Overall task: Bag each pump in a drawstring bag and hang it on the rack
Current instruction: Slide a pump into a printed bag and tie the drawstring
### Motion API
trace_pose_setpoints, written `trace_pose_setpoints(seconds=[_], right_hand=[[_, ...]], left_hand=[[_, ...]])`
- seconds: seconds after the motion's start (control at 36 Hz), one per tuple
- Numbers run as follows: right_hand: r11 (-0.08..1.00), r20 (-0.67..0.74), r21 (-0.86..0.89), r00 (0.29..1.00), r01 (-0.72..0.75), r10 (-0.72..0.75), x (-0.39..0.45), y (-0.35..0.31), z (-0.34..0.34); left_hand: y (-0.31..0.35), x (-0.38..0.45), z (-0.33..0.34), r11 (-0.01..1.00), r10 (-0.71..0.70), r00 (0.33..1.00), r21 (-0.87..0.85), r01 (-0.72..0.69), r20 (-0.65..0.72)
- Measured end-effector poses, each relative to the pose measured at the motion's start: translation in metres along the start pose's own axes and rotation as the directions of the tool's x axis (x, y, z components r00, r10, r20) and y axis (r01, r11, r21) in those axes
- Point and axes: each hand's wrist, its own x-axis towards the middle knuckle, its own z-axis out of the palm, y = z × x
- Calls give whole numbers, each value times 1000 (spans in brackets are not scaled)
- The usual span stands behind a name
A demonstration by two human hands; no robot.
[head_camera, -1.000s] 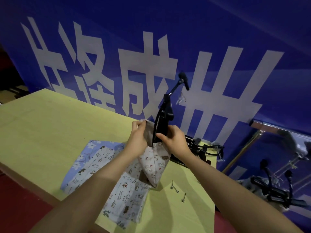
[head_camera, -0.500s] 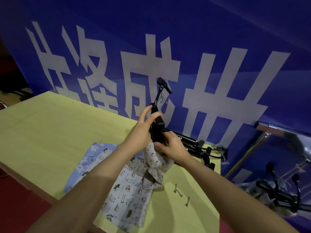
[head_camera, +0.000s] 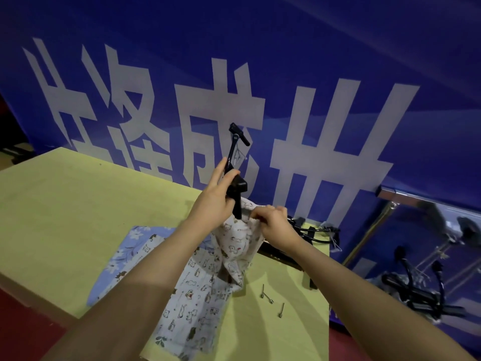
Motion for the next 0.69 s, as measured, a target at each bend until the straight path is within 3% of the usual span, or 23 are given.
trace_pose_setpoints(seconds=[0.11, 0.19, 0.31, 0.42, 0.5, 0.69], right_hand=[[990, 131, 101, 987, -103, 89, -3, -2, -7], [987, 194, 65, 972, -149, 134, -7, 1, -7], [988, 101, 32, 984, -152, 148, -11, 6, -8], [933, 69, 312, 983, -182, 169, -13, 2, -18], [895, 10, 421, 987, -148, 159, -13, -7, -27], [958, -243, 271, 956, -98, 166, 1, -10, -35]], left_hand=[[4, -1, 0, 999, 26, 999, 19, -26, -21], [8, -1, 1, 997, 39, 998, 64, -36, -40], [14, 0, 1, 971, 21, 997, 239, -4, -69], [17, 1, 3, 910, 37, 993, 414, 14, -115], [16, 1, 3, 889, 57, 995, 458, -13, -84], [20, 4, 0, 921, 89, 989, 387, -38, -115]])
